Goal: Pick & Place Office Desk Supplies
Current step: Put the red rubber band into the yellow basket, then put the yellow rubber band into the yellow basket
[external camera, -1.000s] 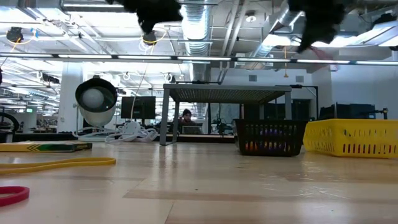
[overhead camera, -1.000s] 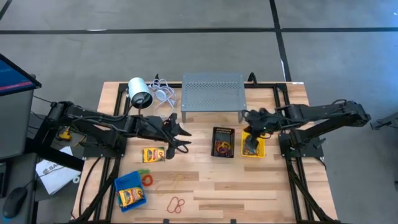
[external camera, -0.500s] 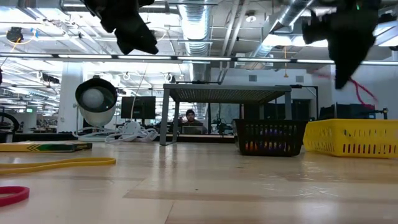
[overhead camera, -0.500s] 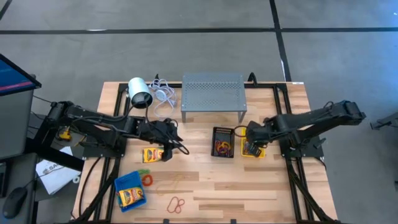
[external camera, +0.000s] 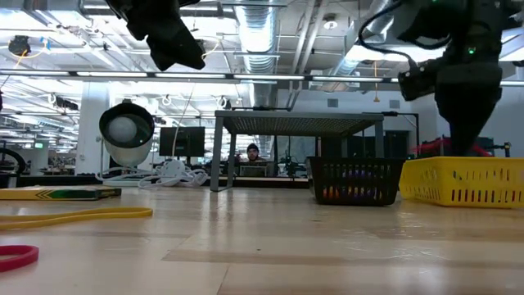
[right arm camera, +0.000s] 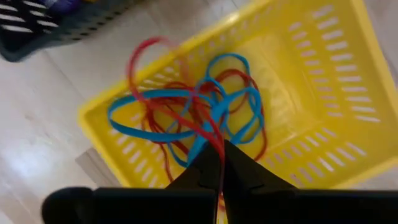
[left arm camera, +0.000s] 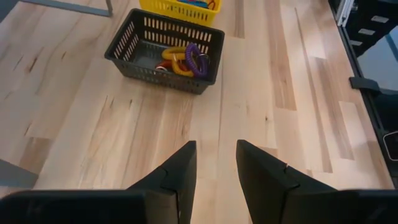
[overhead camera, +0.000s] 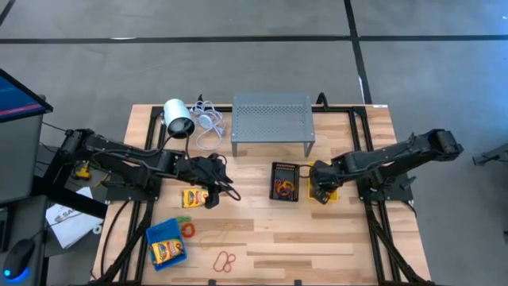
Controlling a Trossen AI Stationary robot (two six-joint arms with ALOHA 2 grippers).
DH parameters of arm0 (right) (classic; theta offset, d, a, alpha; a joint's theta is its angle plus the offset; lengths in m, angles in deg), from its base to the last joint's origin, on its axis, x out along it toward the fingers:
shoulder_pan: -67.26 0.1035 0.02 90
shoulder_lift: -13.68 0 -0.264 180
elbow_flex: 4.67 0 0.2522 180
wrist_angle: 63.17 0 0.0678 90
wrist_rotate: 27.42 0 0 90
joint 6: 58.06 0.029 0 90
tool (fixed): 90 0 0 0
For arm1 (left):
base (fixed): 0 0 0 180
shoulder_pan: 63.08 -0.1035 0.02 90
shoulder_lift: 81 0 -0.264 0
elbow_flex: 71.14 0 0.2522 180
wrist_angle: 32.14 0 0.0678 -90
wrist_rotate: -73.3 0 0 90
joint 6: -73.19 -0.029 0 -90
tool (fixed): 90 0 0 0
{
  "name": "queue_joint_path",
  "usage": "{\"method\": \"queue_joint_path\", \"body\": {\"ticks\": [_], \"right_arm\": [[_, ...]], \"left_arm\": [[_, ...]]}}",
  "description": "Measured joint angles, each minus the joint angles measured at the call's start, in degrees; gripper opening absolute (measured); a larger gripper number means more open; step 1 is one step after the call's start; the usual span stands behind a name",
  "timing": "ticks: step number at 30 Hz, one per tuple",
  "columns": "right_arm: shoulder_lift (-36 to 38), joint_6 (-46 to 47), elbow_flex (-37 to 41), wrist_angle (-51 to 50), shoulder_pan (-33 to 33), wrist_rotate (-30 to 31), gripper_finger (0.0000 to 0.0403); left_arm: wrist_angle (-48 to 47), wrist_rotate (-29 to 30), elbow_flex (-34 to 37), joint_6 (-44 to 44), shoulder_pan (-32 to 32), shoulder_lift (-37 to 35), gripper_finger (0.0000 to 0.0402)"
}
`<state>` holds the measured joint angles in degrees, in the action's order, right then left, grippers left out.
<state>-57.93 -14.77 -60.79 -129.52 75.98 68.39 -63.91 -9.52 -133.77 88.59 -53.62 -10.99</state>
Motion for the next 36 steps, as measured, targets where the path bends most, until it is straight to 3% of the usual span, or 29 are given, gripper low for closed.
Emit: {"method": "queue_joint_path", "body": {"ticks": [7, 18, 21, 26, 33, 36], "right_arm": [[0.0, 0.2, 3.0, 4.0, -1.8, -4.0, 0.0033], [0.0, 1.1, 6.6, 5.6, -6.2, -5.9, 0.0213], [0.0, 1.1, 6.7, 5.1, -7.8, -5.9, 0.0245], [0.0, 0.0, 6.7, 5.1, -9.3, -5.8, 0.0252], [0.0, -2.0, 5.1, 5.1, -9.1, -5.8, 0.0231], [0.6, -3.9, 3.5, 4.7, -9.1, -7.4, 0.0222]], "left_arm": [[-0.5, 0.0, 0.0, 1.4, 0.2, 0.0, 0.0108], [-0.7, 0.0, 0.0, 1.4, 0.2, 0.0, 0.0108], [-0.7, 0.0, 0.0, 1.4, 0.2, 0.0, 0.0108], [-1.9, -0.2, 0.0, 1.4, 0.2, 0.0, 0.0108], [-2.0, -11.8, 0.0, 1.5, 0.2, 0.1, 0.0108], [-2.3, -13.2, 0.0, 1.6, 0.9, 0.3, 0.0108]]}}
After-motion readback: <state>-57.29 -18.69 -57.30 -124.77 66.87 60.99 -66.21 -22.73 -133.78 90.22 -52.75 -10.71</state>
